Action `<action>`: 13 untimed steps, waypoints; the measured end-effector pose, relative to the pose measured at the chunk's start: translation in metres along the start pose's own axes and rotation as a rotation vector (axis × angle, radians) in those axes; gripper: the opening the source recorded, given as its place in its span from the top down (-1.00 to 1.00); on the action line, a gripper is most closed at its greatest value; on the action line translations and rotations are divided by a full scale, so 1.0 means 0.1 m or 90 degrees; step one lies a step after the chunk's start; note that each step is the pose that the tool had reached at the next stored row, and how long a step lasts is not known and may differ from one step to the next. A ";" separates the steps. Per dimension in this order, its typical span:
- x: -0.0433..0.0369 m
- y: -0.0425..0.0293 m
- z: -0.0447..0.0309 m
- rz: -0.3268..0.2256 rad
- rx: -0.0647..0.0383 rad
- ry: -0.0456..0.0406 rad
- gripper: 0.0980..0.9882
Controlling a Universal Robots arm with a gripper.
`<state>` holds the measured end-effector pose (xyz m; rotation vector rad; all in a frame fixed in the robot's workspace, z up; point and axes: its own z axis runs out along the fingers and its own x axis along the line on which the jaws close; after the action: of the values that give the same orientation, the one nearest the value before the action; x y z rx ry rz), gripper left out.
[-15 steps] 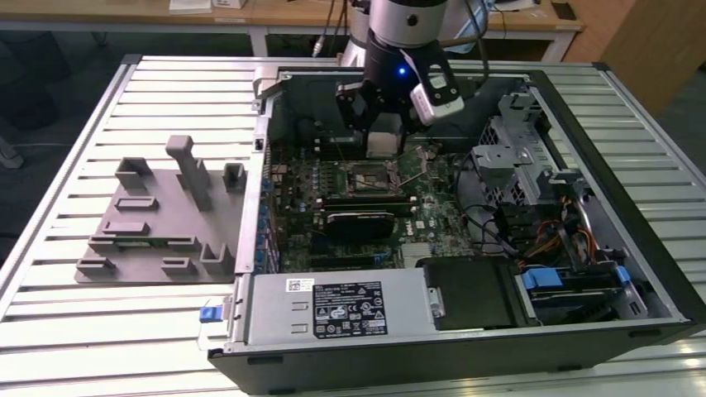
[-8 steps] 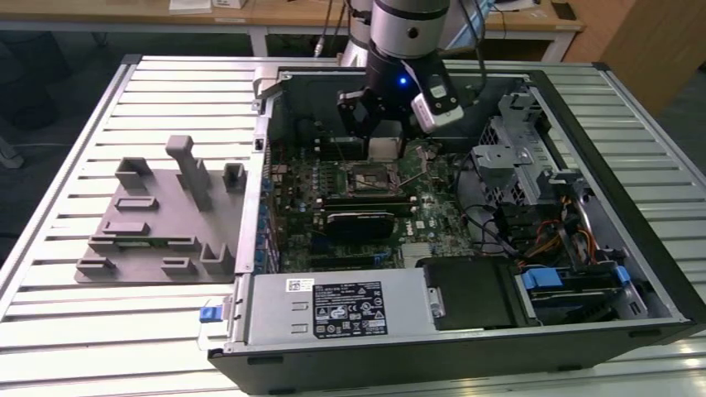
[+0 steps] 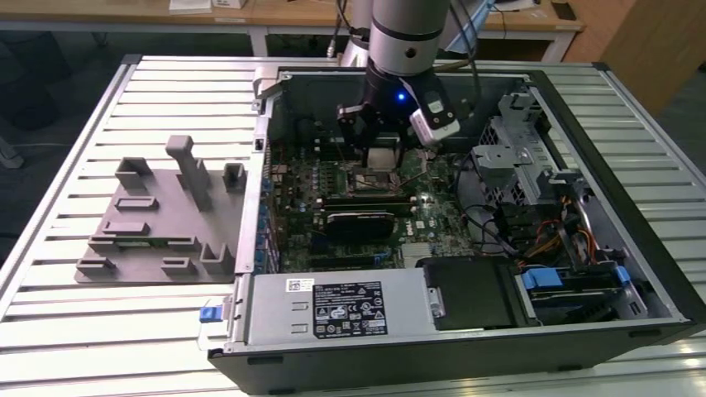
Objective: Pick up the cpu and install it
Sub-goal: 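Pick up the cpu and move it towards the insertion slot, then place the cpu into insertion slot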
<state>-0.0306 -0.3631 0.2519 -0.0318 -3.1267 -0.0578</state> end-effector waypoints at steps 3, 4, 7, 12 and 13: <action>0.000 0.000 -0.001 0.000 0.000 -0.0001 0.00; 0.000 0.000 -0.002 0.000 0.000 -0.0001 0.00; 0.000 0.000 -0.002 0.000 0.000 0.0000 0.00; 0.000 0.000 -0.002 0.001 0.000 -0.0001 0.00; 0.000 0.000 -0.002 0.001 0.000 -0.0001 0.00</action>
<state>-0.0306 -0.3630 0.2522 -0.0334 -3.1268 -0.0580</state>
